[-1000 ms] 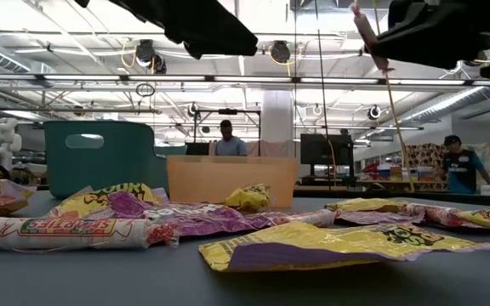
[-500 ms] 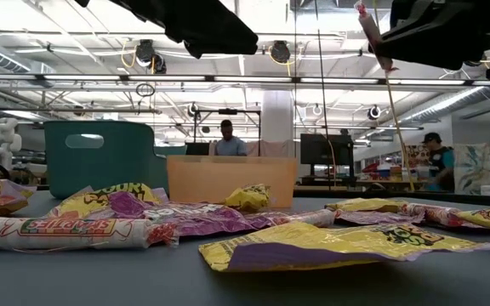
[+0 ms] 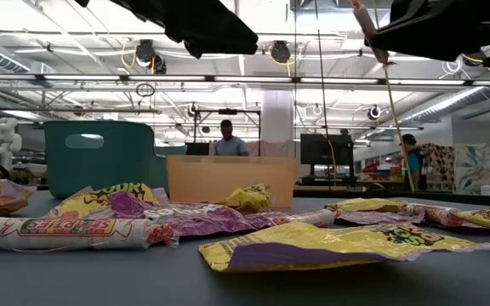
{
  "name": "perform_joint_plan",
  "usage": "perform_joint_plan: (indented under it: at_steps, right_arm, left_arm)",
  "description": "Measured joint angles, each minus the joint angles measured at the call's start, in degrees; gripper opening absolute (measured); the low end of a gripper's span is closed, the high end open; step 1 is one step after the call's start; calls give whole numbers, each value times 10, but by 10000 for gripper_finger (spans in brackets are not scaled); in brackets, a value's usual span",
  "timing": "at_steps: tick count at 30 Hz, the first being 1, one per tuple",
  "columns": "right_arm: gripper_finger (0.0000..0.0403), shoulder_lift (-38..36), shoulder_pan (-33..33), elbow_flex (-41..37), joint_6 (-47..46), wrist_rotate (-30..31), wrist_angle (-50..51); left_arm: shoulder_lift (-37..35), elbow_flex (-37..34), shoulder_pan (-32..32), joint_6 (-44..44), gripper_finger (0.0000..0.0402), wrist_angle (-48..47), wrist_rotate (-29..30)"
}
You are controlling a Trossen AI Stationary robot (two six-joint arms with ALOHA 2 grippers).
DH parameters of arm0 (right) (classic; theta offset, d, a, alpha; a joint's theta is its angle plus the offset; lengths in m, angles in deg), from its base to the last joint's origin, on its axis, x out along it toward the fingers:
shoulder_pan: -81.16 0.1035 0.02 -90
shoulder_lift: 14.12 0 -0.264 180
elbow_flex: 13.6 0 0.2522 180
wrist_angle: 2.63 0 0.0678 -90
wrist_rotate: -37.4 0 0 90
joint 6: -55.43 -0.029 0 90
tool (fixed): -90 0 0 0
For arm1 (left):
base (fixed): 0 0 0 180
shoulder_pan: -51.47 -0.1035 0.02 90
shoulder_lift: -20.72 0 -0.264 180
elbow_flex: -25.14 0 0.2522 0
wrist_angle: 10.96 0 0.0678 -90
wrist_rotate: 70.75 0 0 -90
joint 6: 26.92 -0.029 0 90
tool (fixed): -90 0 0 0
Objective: Sort candy
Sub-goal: Put the white candy into the transparent bin
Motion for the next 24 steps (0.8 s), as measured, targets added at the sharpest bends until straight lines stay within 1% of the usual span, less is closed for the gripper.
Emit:
perform_joint_plan:
  at_steps: [2,7,13,16,21,22,24]
  right_arm:
    - [45,0,0,0,-18,16,-7]
    - [45,0,-1,0,-105,51,-25]
    - [45,0,-1,0,-158,112,-25]
    - [45,0,-7,0,-219,141,-24]
    - [45,0,-25,0,-367,142,-12]
    - [45,0,-28,0,-385,139,-11]
    - [45,0,-33,0,-398,109,-10]
  left_arm:
    - [0,0,0,0,144,0,0]
    - [0,0,0,0,144,0,0]
    - [0,0,0,10,144,0,0]
    - [0,0,0,10,144,0,0]
    - [0,0,0,10,144,0,0]
    - [0,0,0,10,144,0,0]
    - [0,0,0,10,144,0,0]
